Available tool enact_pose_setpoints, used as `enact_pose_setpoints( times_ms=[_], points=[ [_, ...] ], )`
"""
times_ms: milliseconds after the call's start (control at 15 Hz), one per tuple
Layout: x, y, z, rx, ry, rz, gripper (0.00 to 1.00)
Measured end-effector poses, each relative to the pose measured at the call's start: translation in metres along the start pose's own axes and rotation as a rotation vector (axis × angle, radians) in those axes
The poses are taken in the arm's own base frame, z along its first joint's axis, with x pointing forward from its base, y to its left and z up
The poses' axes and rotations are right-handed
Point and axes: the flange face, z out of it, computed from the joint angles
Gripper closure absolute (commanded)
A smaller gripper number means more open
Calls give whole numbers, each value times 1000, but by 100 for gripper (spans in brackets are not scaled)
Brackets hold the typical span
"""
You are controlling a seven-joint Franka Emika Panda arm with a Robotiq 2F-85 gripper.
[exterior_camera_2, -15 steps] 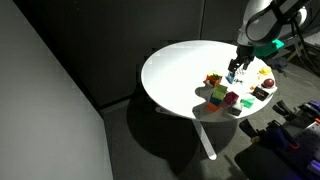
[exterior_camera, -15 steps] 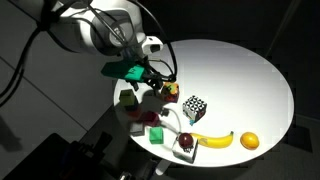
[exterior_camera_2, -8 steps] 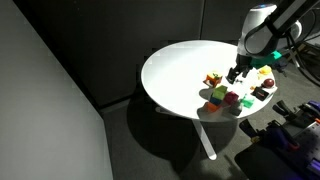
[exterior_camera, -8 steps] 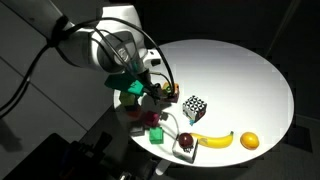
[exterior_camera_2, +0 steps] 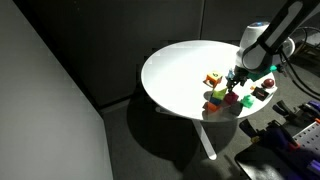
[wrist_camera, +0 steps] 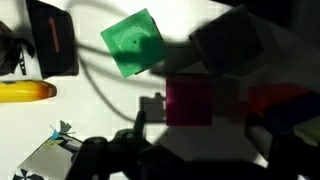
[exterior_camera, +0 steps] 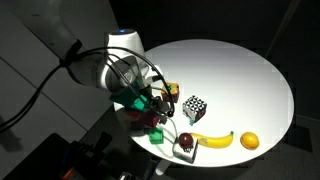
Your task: Put the pink building block on the orange dice
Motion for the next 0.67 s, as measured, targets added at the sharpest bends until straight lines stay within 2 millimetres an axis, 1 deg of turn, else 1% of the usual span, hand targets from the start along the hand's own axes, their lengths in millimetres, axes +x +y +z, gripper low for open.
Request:
enact_pose_setpoints(
  times_ms=[333, 667],
  points=[
    [6, -1, 26, 0, 12, -4, 0],
    [15, -1, 43, 0, 18, -6, 0]
  ],
)
